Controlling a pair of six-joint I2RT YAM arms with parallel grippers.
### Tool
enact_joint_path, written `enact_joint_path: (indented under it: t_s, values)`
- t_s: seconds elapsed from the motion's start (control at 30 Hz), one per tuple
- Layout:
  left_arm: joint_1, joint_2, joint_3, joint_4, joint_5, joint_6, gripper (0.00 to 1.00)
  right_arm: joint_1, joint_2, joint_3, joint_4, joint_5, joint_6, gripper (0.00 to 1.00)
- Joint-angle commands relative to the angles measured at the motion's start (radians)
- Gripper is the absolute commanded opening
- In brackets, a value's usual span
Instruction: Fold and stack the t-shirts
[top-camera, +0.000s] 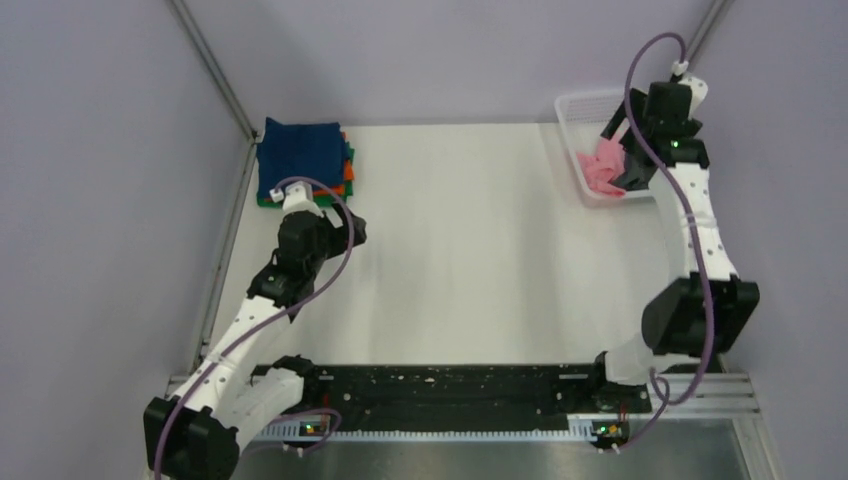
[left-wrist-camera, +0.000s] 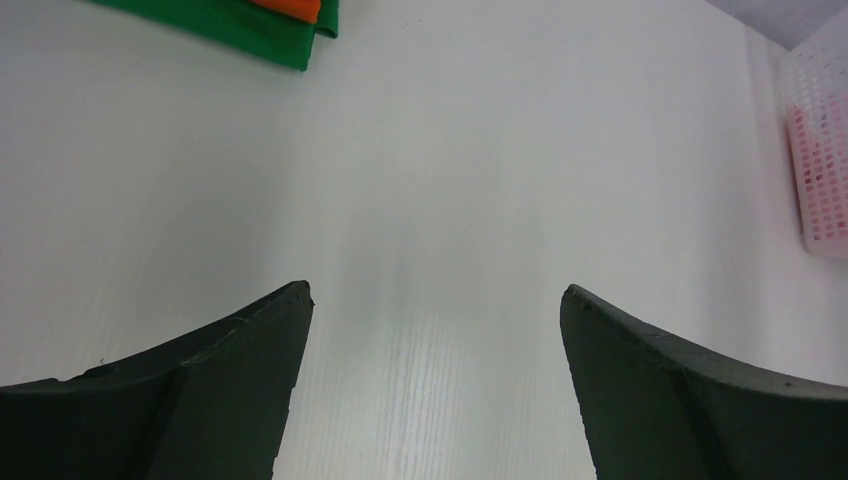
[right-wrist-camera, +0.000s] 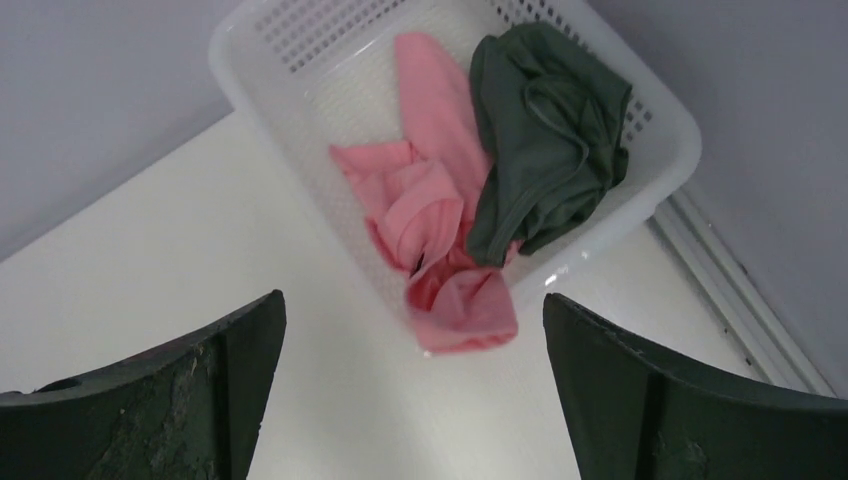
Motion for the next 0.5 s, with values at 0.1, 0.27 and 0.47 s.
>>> enact_joint_path:
  t_s: [0.1, 0.27, 0.47]
  values:
    - [-0.003, -0.030, -0.090, 0.167, -0.047, 0.000, 0.99, -0.129, 0.459, 0.473, -0.225, 0.086, -0.077, 0.99]
    - [-0.005, -0.004, -0.053, 0.115, -0.090, 0.007, 0.99, -0.161, 0.747, 0.713, -0.326, 0.142, -0.094, 0.97]
    - [-0.006, -0.019, -0.063, 0.124, -0.123, 0.015, 0.99, -0.169, 0.930, 0.839, -0.311, 0.198, -0.131, 0.94]
